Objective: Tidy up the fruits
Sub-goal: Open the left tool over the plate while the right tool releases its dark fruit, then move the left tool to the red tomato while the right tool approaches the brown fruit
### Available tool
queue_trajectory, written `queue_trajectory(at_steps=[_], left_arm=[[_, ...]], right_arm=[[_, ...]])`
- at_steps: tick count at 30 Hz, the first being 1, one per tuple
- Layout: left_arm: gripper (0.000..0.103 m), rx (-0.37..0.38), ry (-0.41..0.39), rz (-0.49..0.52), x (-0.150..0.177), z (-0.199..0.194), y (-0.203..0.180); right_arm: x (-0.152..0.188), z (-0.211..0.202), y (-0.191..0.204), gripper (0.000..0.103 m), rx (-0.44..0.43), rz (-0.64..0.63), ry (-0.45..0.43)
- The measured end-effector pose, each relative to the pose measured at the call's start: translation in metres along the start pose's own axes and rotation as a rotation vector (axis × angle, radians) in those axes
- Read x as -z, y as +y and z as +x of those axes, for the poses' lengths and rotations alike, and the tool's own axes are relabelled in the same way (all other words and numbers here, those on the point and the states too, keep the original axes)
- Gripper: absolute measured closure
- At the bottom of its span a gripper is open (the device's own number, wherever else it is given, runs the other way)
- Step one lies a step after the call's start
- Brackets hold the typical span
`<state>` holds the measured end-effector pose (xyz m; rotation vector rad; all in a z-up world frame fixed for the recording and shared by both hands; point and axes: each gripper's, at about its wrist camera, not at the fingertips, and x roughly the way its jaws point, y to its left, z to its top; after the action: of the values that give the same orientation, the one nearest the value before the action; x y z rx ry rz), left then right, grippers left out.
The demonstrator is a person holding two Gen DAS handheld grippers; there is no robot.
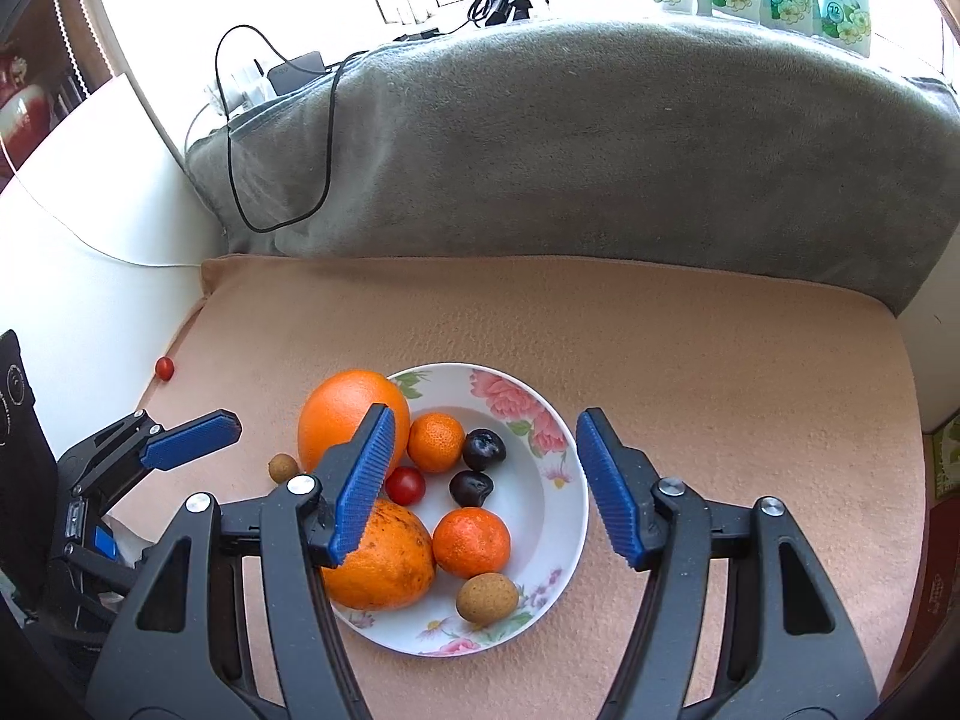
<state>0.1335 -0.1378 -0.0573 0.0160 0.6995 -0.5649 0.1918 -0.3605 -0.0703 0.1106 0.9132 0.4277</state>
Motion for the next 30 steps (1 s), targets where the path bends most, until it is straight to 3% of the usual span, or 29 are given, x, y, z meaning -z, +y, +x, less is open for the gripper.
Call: queue_trajectory(at_steps=[10,14,20,24,30], left_arm=[[0.043,-0.068,-0.038,-0.015,0.007,-0.025,0.021],[0.038,-0.110,-0.053,-0.031,0.015,-0.038,0.033],[0.037,-0.193,-0.061,-0.069,0.036,-0.062,0.060],[0.038,-0.236,-0.064,-0.114,0.053,-0.080,0.079],[0.038,-0.302,-0.055,-0.188,0.083,-0.102,0.107]], right_arm=[[0.021,-0.035,0.033,0.037,0.013,-0.039,-0.101],[0.033,-0.054,0.054,0.037,0.003,-0.071,-0.159],[0.056,-0.066,0.092,0.037,-0.024,-0.134,-0.198],[0.070,-0.064,0.112,0.037,-0.084,-0.150,-0.196],[0.077,-0.045,0.142,0.037,-0.107,-0.239,-0.138]])
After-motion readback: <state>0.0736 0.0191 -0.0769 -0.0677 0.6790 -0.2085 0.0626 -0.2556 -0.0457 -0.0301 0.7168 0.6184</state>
